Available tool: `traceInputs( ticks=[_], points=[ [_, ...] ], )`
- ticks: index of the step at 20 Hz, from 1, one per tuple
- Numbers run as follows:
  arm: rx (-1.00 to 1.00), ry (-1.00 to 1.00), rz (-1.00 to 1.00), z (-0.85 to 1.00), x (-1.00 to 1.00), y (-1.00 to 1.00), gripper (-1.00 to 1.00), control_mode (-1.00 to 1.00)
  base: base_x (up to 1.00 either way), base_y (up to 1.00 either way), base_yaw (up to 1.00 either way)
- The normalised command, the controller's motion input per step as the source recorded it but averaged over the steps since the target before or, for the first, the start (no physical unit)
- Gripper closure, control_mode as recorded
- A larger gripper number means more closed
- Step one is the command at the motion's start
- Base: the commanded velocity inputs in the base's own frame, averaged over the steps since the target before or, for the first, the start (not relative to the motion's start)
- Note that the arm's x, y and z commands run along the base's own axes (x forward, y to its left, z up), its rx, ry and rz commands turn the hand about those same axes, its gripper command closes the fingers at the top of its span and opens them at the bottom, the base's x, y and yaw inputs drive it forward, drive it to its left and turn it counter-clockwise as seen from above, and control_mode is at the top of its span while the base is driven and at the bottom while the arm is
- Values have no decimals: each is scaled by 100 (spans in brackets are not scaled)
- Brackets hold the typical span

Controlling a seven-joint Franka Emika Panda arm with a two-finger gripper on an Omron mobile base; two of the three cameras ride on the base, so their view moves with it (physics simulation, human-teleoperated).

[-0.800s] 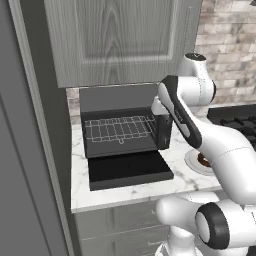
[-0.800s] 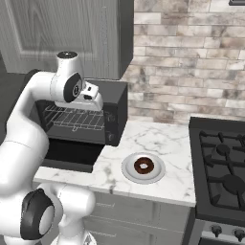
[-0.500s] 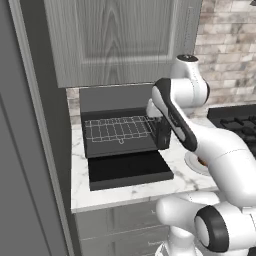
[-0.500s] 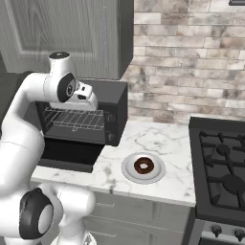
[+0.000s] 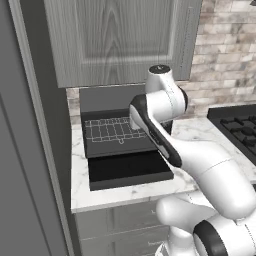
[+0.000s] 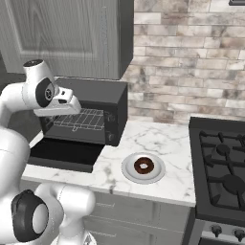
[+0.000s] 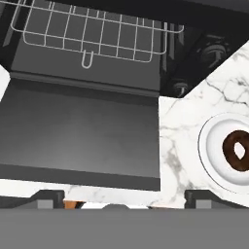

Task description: Pick up the bagel from the plate, place it on the toaster oven rack, close the door, and set the timer.

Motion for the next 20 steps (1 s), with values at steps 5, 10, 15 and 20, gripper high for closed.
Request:
traceInputs(
  ticks=[5,10,15,20],
  points=[
    [-5,0,0,-25,0,39,-100,-100,0,0,0],
    [0,-2,0,-22,0,20,-100,-100,0,0,0],
    [0,-14,0,-14,4,14,-100,-100,0,0,0],
    [0,-19,-2,-15,10,14,-100,-100,0,0,0]
  ],
)
